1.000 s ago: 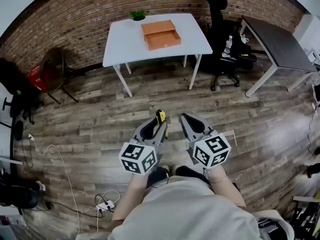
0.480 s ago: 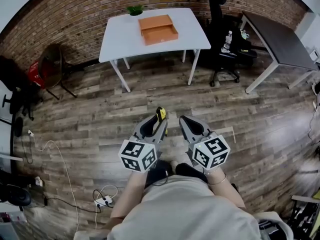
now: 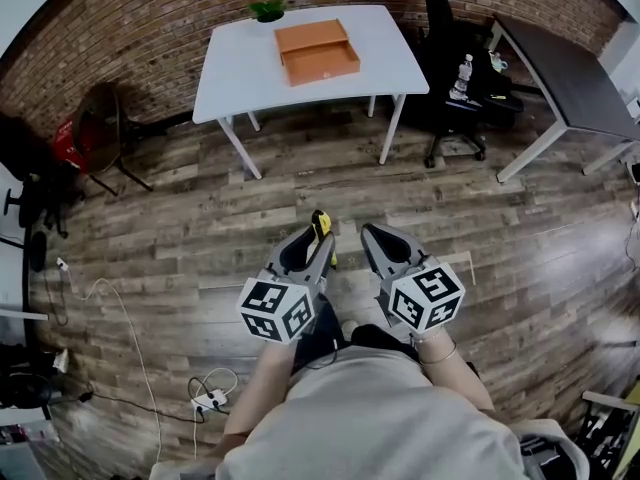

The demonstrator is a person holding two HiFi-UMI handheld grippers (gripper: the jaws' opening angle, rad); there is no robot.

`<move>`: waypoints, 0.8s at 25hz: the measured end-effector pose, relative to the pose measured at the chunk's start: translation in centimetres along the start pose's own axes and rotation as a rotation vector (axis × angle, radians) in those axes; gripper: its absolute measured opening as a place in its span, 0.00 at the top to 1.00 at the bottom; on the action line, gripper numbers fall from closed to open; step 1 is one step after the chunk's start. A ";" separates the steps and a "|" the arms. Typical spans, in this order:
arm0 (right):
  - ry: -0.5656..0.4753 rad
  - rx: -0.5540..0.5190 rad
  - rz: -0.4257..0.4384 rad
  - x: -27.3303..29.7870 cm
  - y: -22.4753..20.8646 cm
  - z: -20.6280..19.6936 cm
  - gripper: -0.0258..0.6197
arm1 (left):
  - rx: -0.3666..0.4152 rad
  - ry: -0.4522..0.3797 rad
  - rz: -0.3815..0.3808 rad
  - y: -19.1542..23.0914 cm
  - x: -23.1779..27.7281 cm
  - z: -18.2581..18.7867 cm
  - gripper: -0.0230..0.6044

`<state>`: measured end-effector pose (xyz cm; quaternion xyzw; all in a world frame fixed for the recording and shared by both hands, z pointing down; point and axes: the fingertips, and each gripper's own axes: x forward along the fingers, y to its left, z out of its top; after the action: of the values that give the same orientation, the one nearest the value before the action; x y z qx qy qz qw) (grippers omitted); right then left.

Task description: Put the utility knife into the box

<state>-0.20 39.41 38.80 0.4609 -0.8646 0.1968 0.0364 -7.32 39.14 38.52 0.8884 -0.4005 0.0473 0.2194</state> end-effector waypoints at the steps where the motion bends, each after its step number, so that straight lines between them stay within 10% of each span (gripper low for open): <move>1: -0.002 -0.003 -0.004 1.0 -0.5 0.4 0.96 | -0.002 -0.004 0.003 1.0 0.7 0.4 0.79; 20: -0.056 -0.024 -0.155 22.0 -8.5 10.8 0.96 | 0.059 -0.003 -0.157 17.8 15.1 14.9 0.79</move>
<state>-4.58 13.90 36.83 0.5313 -0.8293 0.1699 0.0331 -11.58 11.93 35.29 0.9232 -0.3285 0.0402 0.1955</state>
